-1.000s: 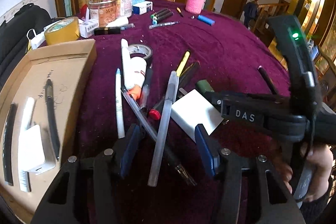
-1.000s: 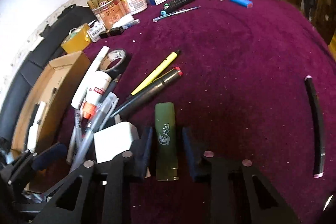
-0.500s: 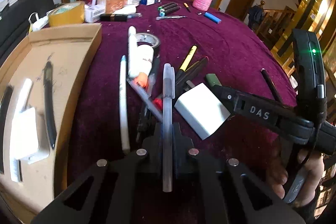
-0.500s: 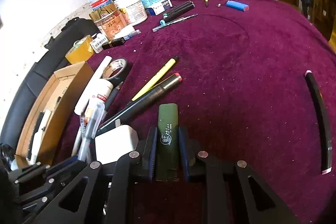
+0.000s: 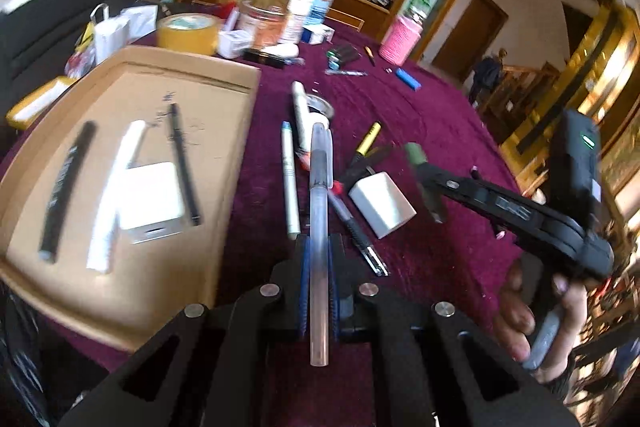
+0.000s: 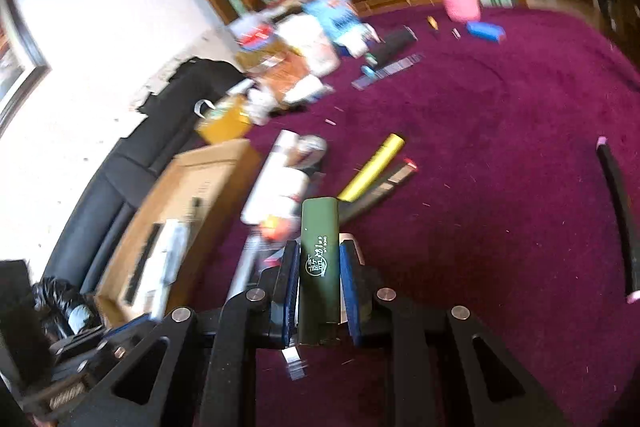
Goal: Organize rigid objects
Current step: 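Carry the green lighter and clear pen over the tray and lower them, then open both grippers in the tray and move them back over the pens, then grasp the red-tipped black marker with the right gripper while the left grasps the white square charger, then carry the black marker and white charger into the tray and lower them, then open both grippers and move them back over the pens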
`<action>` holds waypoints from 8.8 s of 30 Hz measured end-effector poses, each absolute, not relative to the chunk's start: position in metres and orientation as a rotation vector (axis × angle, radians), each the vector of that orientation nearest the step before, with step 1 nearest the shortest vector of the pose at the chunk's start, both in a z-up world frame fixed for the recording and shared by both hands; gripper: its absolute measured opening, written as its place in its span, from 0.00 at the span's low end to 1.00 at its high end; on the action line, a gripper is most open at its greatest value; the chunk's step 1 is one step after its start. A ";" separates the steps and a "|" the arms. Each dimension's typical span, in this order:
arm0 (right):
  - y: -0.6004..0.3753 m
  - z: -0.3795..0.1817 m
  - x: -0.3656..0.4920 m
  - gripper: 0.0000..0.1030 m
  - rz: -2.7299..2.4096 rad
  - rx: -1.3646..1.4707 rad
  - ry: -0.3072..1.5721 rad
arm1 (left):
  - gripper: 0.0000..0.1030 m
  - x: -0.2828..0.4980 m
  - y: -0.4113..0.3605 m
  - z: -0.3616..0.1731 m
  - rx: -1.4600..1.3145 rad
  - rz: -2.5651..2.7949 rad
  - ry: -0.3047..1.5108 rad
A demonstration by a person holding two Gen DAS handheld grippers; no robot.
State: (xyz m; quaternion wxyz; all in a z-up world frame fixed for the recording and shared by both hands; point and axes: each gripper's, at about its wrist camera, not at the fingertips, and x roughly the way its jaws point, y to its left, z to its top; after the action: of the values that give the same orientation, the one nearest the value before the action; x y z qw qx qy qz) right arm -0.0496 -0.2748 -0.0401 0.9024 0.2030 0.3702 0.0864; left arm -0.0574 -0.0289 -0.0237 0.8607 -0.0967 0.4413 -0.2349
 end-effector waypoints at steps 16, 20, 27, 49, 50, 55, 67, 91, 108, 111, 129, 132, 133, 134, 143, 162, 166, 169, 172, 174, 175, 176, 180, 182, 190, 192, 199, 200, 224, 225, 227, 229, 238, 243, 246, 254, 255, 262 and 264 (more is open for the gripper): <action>-0.123 -0.015 0.018 0.21 0.410 0.248 0.822 | 0.08 0.001 0.100 -0.030 -0.322 -0.228 0.943; -0.096 -0.032 0.055 0.21 0.406 0.198 0.885 | 0.08 0.024 0.107 -0.050 -0.309 -0.200 0.990; -0.088 -0.056 0.100 0.22 0.324 0.171 0.975 | 0.08 0.033 0.101 -0.062 -0.239 -0.180 1.032; -0.062 -0.079 0.116 0.26 0.232 -0.052 1.036 | 0.09 0.040 0.077 -0.066 -0.076 -0.143 1.074; -0.061 -0.079 0.116 0.27 0.245 -0.057 1.033 | 0.17 0.039 0.077 -0.066 -0.081 -0.152 1.066; -0.075 -0.063 0.097 0.53 0.317 0.024 0.962 | 0.60 0.030 0.078 -0.059 -0.092 -0.132 0.994; -0.195 -0.030 -0.065 0.69 0.352 0.282 0.738 | 0.75 -0.044 0.008 -0.002 -0.118 -0.246 0.816; -0.410 -0.085 -0.048 0.68 -0.318 0.327 0.906 | 0.75 -0.054 -0.091 -0.035 -0.063 -0.491 0.964; -0.389 -0.098 -0.044 0.02 -0.167 0.376 0.879 | 0.74 -0.046 -0.109 -0.036 -0.046 -0.503 0.975; -0.393 -0.097 -0.049 0.02 -0.152 0.418 0.860 | 0.74 -0.045 -0.111 -0.036 -0.038 -0.500 0.977; -0.448 -0.090 -0.064 0.60 -0.482 0.484 0.790 | 0.74 -0.035 -0.115 -0.034 -0.049 -0.515 0.983; -0.448 -0.097 -0.058 0.47 -0.499 0.449 0.834 | 0.74 -0.033 -0.122 -0.034 -0.040 -0.543 0.990; -0.445 -0.097 -0.056 0.44 -0.498 0.427 0.846 | 0.74 -0.032 -0.124 -0.035 -0.033 -0.543 0.994; -0.443 -0.098 -0.053 0.38 -0.509 0.398 0.852 | 0.74 -0.031 -0.126 -0.035 -0.031 -0.542 0.998; -0.423 -0.097 -0.056 0.15 -0.406 0.370 0.858 | 0.74 -0.013 -0.150 -0.048 -0.053 -0.541 1.068; -0.396 -0.097 -0.048 0.15 -0.315 0.318 0.874 | 0.52 -0.001 -0.197 -0.081 0.124 -0.388 1.140; -0.392 -0.097 -0.047 0.15 -0.304 0.302 0.877 | 0.53 -0.009 -0.201 -0.080 0.179 -0.419 1.132; -0.386 -0.097 -0.045 0.15 -0.269 0.282 0.879 | 0.53 -0.014 -0.210 -0.083 0.248 -0.402 1.083; -0.385 -0.096 -0.046 0.15 -0.229 0.303 0.865 | 0.52 -0.015 -0.205 -0.082 0.213 -0.412 1.078; -0.387 -0.094 -0.049 0.15 -0.202 0.334 0.845 | 0.50 -0.016 -0.196 -0.078 0.158 -0.436 1.089; -0.387 -0.093 -0.049 0.15 -0.193 0.342 0.840 | 0.50 -0.018 -0.190 -0.076 0.128 -0.452 1.092; -0.386 -0.093 -0.049 0.15 -0.183 0.345 0.836 | 0.49 -0.021 -0.183 -0.072 0.103 -0.466 1.088; -0.376 -0.087 -0.050 0.15 -0.154 0.316 0.808 | 0.47 -0.040 -0.160 -0.061 0.053 -0.486 1.058; -0.371 -0.083 -0.052 0.15 -0.140 0.303 0.786 | 0.47 -0.048 -0.147 -0.057 0.017 -0.500 1.056; -0.350 -0.069 -0.054 0.15 -0.073 0.274 0.747 | 0.47 -0.056 -0.106 -0.043 -0.077 -0.511 1.016; -0.341 -0.062 -0.054 0.15 -0.049 0.282 0.747 | 0.47 -0.057 -0.100 -0.039 -0.101 -0.527 1.007; -0.283 -0.026 -0.055 0.15 0.121 0.299 0.718 | 0.47 -0.061 -0.062 -0.013 -0.178 -0.525 0.941; -0.272 -0.022 -0.053 0.15 0.156 0.297 0.721 | 0.47 -0.060 -0.052 -0.008 -0.197 -0.520 0.925; -0.092 -0.060 0.093 0.16 0.455 0.184 0.973 | 0.47 0.012 0.122 -0.049 -0.305 -0.152 0.918; -0.091 -0.060 0.095 0.16 0.451 0.177 0.973 | 0.47 0.012 0.123 -0.049 -0.306 -0.152 0.918; -0.088 -0.061 0.103 0.16 0.449 0.171 0.983 | 0.47 0.017 0.125 -0.052 -0.301 -0.156 0.921; -0.081 -0.062 0.107 0.16 0.439 0.147 0.996 | 0.47 0.020 0.125 -0.055 -0.290 -0.162 0.933; -0.069 -0.072 0.114 0.16 0.406 0.072 1.014 | 0.47 0.022 0.119 -0.061 -0.198 -0.184 0.951; -0.067 -0.071 0.115 0.17 0.381 0.027 1.012 | 0.46 0.023 0.112 -0.068 -0.126 -0.182 0.985; -0.066 -0.075 0.116 0.17 0.365 -0.010 1.041 | 0.46 0.023 0.111 -0.067 -0.104 -0.190 0.997; -0.066 -0.076 0.114 0.18 0.362 -0.022 1.035 | 0.48 0.023 0.109 -0.068 -0.091 -0.206 0.995; -0.067 -0.074 0.113 0.19 0.363 -0.012 1.029 | 0.48 0.023 0.110 -0.068 -0.098 -0.208 1.001; -0.085 -0.053 0.088 0.37 0.419 0.071 0.963 | 0.71 0.010 0.103 -0.053 -0.098 -0.199 0.985; -0.096 -0.043 0.071 0.43 0.447 0.109 0.924 | 0.73 0.001 0.098 -0.045 -0.101 -0.209 0.966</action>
State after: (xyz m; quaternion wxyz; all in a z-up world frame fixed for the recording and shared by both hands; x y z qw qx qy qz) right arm 0.0713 -0.0961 -0.0427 0.8698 0.0520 0.4416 0.2139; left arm 0.0013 0.0985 -0.0451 0.8792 -0.0486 0.4633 -0.1002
